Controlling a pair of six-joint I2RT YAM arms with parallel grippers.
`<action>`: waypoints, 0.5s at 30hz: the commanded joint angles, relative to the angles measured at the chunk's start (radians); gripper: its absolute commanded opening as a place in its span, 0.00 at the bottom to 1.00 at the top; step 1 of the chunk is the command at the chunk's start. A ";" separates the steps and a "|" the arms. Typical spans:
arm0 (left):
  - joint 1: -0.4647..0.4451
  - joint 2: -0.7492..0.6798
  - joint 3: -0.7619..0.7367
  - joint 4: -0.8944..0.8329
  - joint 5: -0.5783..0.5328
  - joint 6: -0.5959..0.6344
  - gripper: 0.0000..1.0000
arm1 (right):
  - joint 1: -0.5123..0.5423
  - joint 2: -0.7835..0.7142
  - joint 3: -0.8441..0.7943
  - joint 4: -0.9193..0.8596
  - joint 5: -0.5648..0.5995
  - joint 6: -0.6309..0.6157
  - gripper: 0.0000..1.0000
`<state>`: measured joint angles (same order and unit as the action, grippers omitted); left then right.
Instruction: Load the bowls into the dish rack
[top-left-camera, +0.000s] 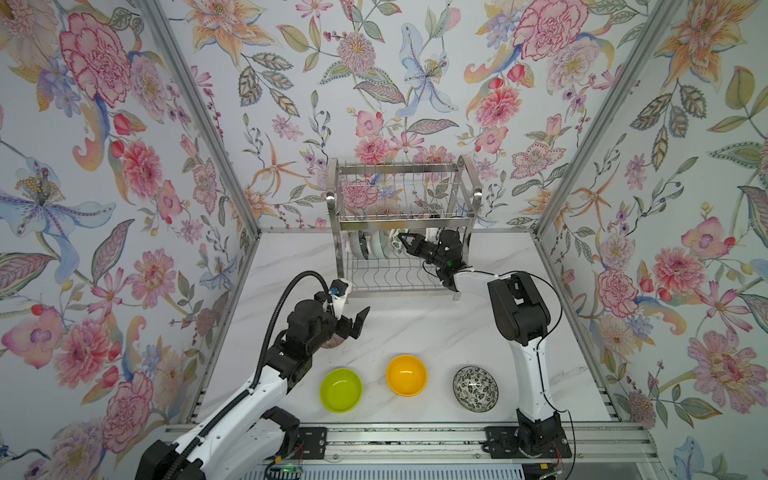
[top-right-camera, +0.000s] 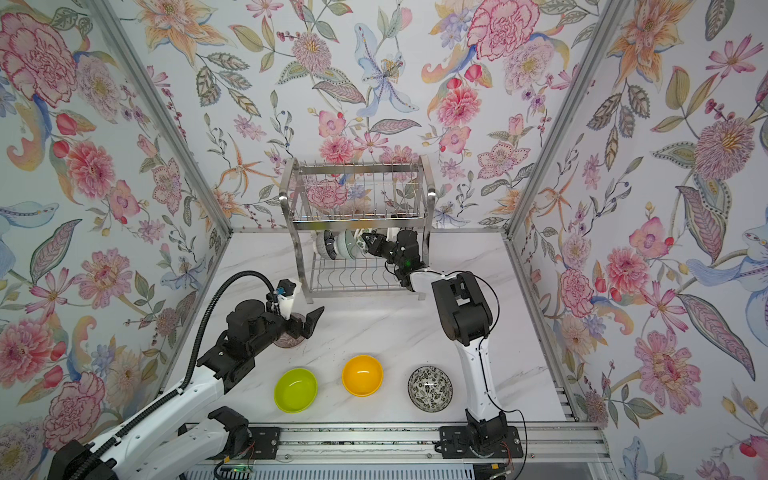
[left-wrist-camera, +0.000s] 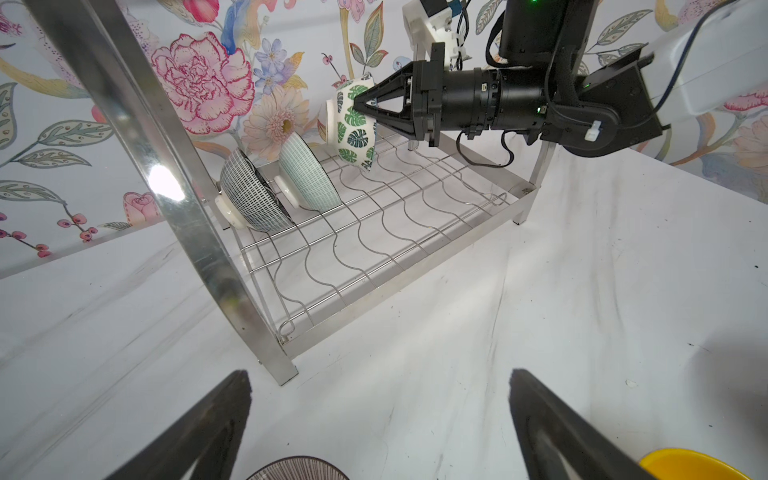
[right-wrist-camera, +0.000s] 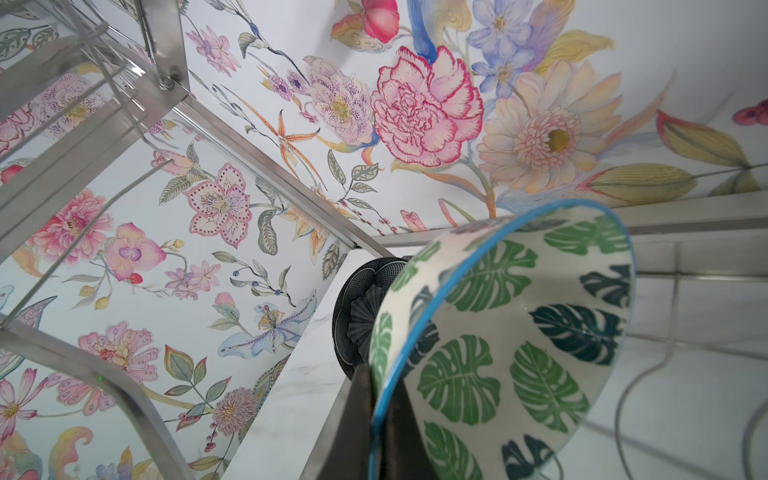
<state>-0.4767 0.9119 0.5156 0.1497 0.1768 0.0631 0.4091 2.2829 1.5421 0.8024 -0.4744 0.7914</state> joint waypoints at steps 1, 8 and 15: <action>0.009 0.007 0.015 0.008 0.016 0.003 0.99 | -0.010 0.022 0.048 0.081 -0.036 0.019 0.00; 0.009 0.011 0.015 0.010 0.019 0.003 0.99 | -0.015 0.053 0.085 0.059 -0.068 0.028 0.00; 0.009 0.013 0.014 0.011 0.020 0.003 0.99 | -0.016 0.079 0.099 0.047 -0.078 0.033 0.00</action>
<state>-0.4767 0.9218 0.5156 0.1501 0.1791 0.0631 0.3977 2.3272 1.6039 0.7975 -0.5282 0.8200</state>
